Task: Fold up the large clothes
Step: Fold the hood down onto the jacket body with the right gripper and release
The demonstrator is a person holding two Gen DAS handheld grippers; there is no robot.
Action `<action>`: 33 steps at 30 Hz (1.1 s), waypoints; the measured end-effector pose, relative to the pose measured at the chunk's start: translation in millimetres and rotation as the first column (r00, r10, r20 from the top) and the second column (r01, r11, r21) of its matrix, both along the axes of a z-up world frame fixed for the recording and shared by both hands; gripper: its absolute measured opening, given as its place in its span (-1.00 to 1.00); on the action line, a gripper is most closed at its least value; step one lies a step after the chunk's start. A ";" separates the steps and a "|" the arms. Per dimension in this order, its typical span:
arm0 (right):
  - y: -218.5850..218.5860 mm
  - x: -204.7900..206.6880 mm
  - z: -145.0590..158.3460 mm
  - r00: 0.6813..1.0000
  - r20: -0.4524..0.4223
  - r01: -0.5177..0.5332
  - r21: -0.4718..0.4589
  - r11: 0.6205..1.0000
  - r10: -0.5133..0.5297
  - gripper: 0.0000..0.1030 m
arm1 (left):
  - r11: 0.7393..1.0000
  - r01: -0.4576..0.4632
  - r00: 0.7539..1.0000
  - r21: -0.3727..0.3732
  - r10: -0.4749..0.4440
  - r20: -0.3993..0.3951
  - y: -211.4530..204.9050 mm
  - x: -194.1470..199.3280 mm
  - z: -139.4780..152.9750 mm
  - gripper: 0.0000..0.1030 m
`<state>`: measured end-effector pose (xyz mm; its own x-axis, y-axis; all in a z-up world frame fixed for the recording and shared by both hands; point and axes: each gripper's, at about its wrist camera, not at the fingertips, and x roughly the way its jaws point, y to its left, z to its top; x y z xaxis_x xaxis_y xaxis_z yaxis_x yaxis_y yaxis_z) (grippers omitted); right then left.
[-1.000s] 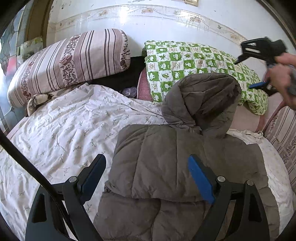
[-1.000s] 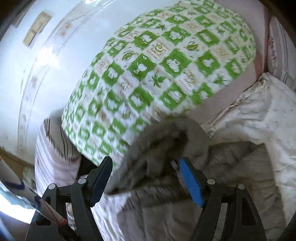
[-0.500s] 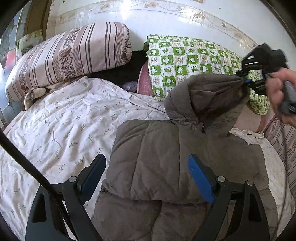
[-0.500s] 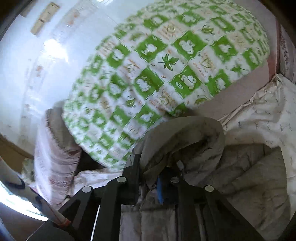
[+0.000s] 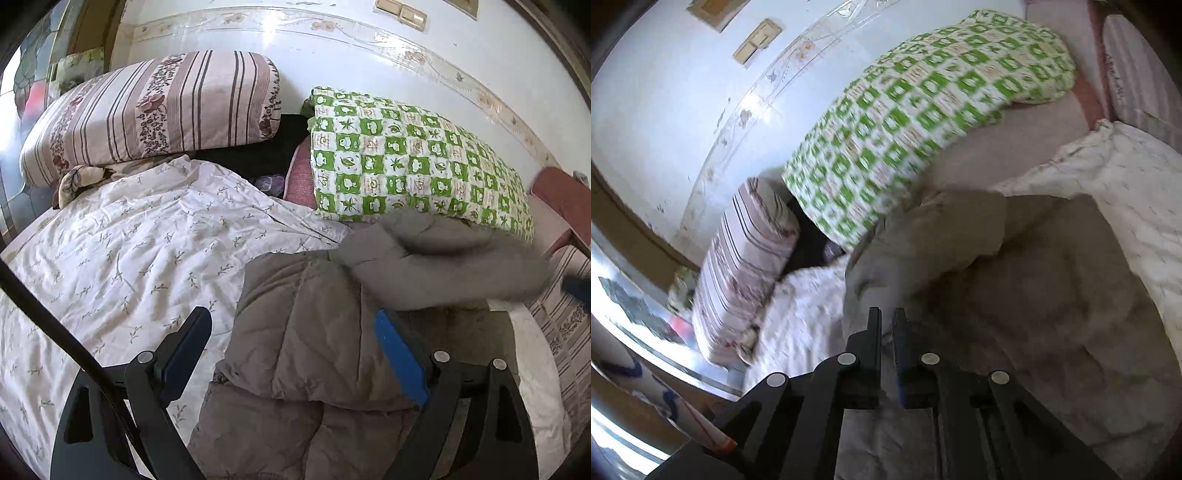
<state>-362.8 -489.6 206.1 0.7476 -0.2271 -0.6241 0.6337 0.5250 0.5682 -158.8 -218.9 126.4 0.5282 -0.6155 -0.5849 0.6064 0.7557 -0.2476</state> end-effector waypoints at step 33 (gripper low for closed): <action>-71.1 61.8 -101.5 0.958 -0.281 -0.085 -0.063 0.994 0.064 -0.79 | 0.993 0.065 0.998 0.099 -0.064 -0.012 -31.6 -5.5 -26.9 0.74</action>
<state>-301.0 -560.7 104.6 0.5637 -0.2307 -0.7931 0.7184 0.6107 0.3330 -164.3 -250.5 99.5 0.4837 -0.5868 -0.6494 0.6528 0.7361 -0.1789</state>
